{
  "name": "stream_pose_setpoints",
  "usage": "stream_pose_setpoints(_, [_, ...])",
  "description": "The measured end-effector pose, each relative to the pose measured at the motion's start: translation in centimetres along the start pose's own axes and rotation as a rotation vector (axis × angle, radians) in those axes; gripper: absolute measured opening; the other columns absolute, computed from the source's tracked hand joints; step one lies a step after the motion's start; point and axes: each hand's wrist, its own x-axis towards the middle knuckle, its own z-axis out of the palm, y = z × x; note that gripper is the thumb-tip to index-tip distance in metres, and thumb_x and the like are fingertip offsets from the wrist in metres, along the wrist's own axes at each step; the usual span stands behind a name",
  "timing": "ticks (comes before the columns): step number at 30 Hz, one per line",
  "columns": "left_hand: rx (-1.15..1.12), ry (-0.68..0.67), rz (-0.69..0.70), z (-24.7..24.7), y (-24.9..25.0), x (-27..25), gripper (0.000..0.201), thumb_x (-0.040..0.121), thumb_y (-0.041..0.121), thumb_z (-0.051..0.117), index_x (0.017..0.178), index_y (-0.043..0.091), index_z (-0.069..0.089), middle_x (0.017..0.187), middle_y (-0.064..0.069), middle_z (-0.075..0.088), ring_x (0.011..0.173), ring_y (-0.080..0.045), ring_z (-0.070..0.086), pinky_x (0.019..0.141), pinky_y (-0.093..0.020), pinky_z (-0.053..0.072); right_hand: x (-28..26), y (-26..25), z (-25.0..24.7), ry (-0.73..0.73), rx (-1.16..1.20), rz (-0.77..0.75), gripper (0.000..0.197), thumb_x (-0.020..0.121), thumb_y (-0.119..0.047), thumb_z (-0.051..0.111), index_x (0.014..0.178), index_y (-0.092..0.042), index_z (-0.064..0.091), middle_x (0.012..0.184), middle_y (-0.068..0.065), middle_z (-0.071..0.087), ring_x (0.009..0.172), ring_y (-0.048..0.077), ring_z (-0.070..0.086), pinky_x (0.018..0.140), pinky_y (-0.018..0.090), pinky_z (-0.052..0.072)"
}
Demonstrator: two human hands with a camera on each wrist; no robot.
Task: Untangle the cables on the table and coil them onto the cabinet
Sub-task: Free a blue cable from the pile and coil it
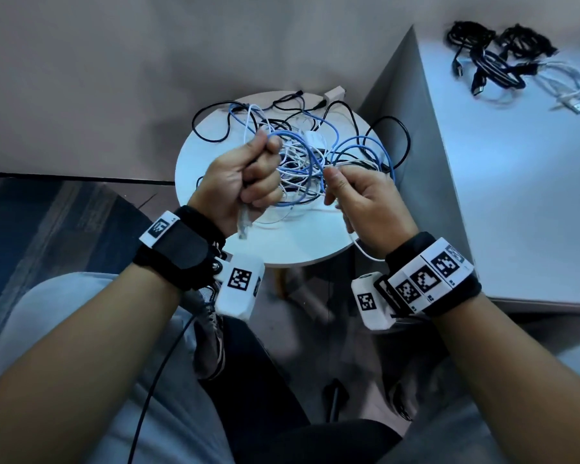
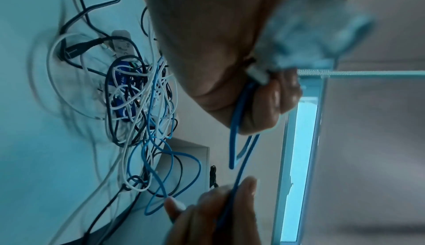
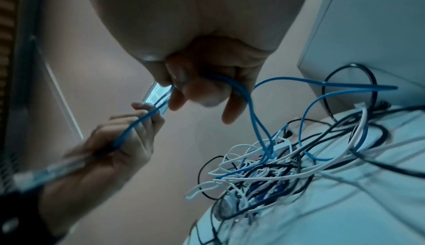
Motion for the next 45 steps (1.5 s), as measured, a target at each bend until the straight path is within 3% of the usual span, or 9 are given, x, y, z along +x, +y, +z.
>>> stream_pose_setpoints(9, [0.023, 0.154, 0.081, -0.5, -0.4, 0.3, 0.043, 0.110, 0.035, 0.028, 0.106, 0.011, 0.063, 0.047, 0.006, 0.029, 0.034, -0.006, 0.022, 0.038, -0.019, 0.020, -0.8, -0.2, 1.3, -0.104, 0.006, -0.077, 0.030, 0.095, -0.034, 0.048, 0.103, -0.019, 0.073, 0.059, -0.003, 0.054, 0.058, 0.029, 0.053, 0.060, 0.045, 0.047])
stream_pose_setpoints(15, [0.556, 0.101, 0.046, -0.8, -1.0, 0.3, 0.030, 0.091, 0.016, 0.046, 0.111, 0.009, 0.067, 0.051, 0.006, 0.030, 0.042, -0.009, 0.020, 0.042, -0.026, 0.012, -0.7, -1.1, 1.5, 0.058, 0.296, 0.019, 0.025, 0.098, -0.026, 0.048, 0.096, -0.006, 0.064, 0.053, -0.011, 0.039, 0.046, 0.013, 0.033, 0.047, 0.028, 0.030])
stream_pose_setpoints(19, [1.281, -0.033, 0.107, 0.2, -3.8, 0.1, 0.033, 0.080, 0.017, 0.050, 0.081, 0.049, 0.059, 0.059, -0.002, 0.047, 0.054, -0.017, 0.040, 0.052, -0.033, 0.034, -1.4, -3.2, 1.4, 0.003, 0.574, -0.026, 0.020, 0.103, -0.011, 0.042, 0.099, -0.004, 0.061, 0.053, -0.011, 0.036, 0.043, 0.009, 0.027, 0.040, 0.021, 0.023])
stream_pose_setpoints(21, [1.432, -0.048, 0.142, 0.4, -4.9, 0.1, 0.024, 0.089, 0.029, 0.048, 0.076, 0.047, 0.055, 0.066, -0.009, 0.056, 0.063, -0.024, 0.051, 0.061, -0.040, 0.042, -1.8, -3.6, 1.5, -0.006, 0.587, -0.083, 0.022, 0.102, -0.011, 0.042, 0.101, -0.001, 0.061, 0.053, -0.006, 0.038, 0.043, 0.014, 0.031, 0.040, 0.028, 0.025])
stream_pose_setpoints(25, [1.248, 0.036, 0.089, -0.3, -5.2, 0.7, 0.018, 0.098, 0.030, 0.050, 0.085, 0.022, 0.058, 0.062, 0.010, 0.046, 0.057, -0.014, 0.043, 0.057, -0.034, 0.038, -2.0, -2.8, 0.7, 0.059, 0.619, -0.090, 0.033, 0.098, -0.009, 0.036, 0.100, 0.004, 0.066, 0.074, 0.011, 0.059, 0.073, 0.027, 0.058, 0.072, 0.037, 0.048])
stream_pose_setpoints(29, [0.941, 0.045, 0.128, 0.3, -4.7, 0.9, 0.018, 0.103, 0.014, 0.052, 0.094, 0.005, 0.064, 0.058, 0.001, 0.030, 0.049, -0.014, 0.027, 0.047, -0.024, 0.024, -1.8, -1.5, 0.1, 0.142, 0.907, -0.020, 0.046, 0.083, -0.009, 0.029, 0.107, 0.005, 0.065, 0.112, 0.025, 0.065, 0.110, 0.025, 0.063, 0.096, 0.028, 0.046])
stream_pose_setpoints(32, [0.765, 0.085, 0.196, 1.2, -4.1, 0.9, 0.017, 0.102, 0.008, 0.051, 0.102, 0.006, 0.068, 0.056, 0.000, 0.031, 0.047, -0.011, 0.028, 0.045, -0.023, 0.020, -1.8, -0.7, 0.9, 0.114, 1.103, 0.091, 0.054, 0.083, -0.018, 0.034, 0.119, 0.013, 0.059, 0.126, 0.030, 0.061, 0.124, 0.039, 0.056, 0.107, 0.039, 0.042])
stream_pose_setpoints(40, [0.340, -0.032, 0.156, 2.1, -3.3, 0.3, 0.029, 0.102, 0.024, 0.048, 0.100, 0.020, 0.077, 0.046, 0.005, 0.035, 0.040, -0.009, 0.024, 0.045, -0.029, 0.017, -1.5, 1.2, 2.0, 0.002, 0.713, 0.235, 0.053, 0.075, -0.013, 0.038, 0.120, -0.016, 0.066, 0.128, 0.002, 0.066, 0.108, 0.012, 0.061, 0.093, 0.028, 0.042])
stream_pose_setpoints(45, [0.315, 0.046, 0.172, 1.7, -2.3, 0.4, 0.029, 0.098, 0.032, 0.052, 0.112, 0.018, 0.073, 0.048, 0.005, 0.033, 0.041, -0.011, 0.018, 0.044, -0.027, 0.017, -1.2, 2.3, 3.0, 0.070, 0.175, -0.012, 0.021, 0.092, -0.016, 0.058, 0.108, -0.009, 0.071, 0.100, -0.003, 0.066, 0.095, 0.018, 0.064, 0.088, 0.035, 0.051])
